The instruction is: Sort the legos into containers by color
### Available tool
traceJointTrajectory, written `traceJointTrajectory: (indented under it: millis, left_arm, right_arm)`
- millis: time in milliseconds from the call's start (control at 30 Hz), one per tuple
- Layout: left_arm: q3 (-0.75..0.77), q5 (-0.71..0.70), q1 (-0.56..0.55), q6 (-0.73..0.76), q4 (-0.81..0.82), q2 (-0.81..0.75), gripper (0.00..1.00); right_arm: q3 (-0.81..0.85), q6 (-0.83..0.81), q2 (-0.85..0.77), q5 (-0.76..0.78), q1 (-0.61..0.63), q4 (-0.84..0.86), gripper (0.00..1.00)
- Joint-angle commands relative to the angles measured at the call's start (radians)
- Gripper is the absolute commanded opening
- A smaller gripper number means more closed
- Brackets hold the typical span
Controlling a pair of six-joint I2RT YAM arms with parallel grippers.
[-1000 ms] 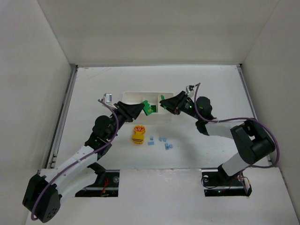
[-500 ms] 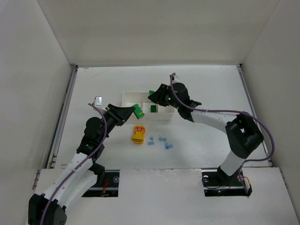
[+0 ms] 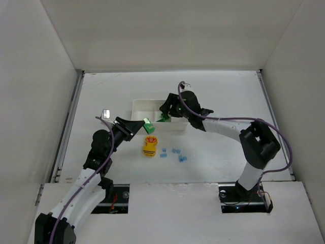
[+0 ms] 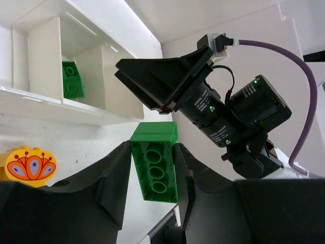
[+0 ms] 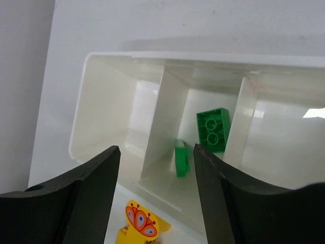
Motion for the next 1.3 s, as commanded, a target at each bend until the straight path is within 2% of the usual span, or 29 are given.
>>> traceJointTrajectory:
  millis: [0, 200, 333, 433, 533, 733, 1167, 1233, 1267]
  left_arm:
    - [-0.005, 0.026, 0.007, -0.013, 0.068, -0.006, 0.16]
    - [-0.028, 0.026, 0.012, -0.019, 0.099, -0.01, 0.16]
    - [-0.044, 0.027, 0.001, -0.046, 0.143, -0.009, 0.16]
    - [-0.053, 0.038, -0.013, -0.066, 0.18, -0.009, 0.16]
    - [-0.071, 0.032, -0.03, -0.1, 0.198, -0.035, 0.16]
    - [-0.103, 0.014, -0.059, -0.134, 0.195, -0.108, 0.16]
    - [-0.151, -0.072, -0.162, -0.137, 0.218, -0.154, 0.15]
    - [-0.152, -0.077, -0.165, -0.137, 0.223, -0.161, 0.15]
    - [-0.152, -0.077, -0.166, -0.137, 0.226, -0.161, 0.15]
  right_arm:
    - [0.014, -0.013, -0.064, 0.006, 0.01, 0.032, 0.66]
    - [-0.234, 0.011, -0.336, -0.066, 0.027, 0.171, 0.6]
    - [-0.428, 0.1, -0.49, -0.236, 0.045, 0.37, 0.68]
    - [-0.491, 0.171, -0.51, -0.342, 0.088, 0.505, 0.8]
    - [-0.521, 0.207, -0.501, -0.363, 0.143, 0.616, 0.88]
    - [-0.538, 0.254, -0.466, -0.36, 0.18, 0.691, 0.91]
    - [-0.532, 0.343, -0.343, -0.349, 0.192, 0.744, 0.74]
    - [-0.537, 0.344, -0.334, -0.338, 0.199, 0.745, 0.7]
    - [-0.538, 0.344, -0.329, -0.335, 0.202, 0.745, 0.64]
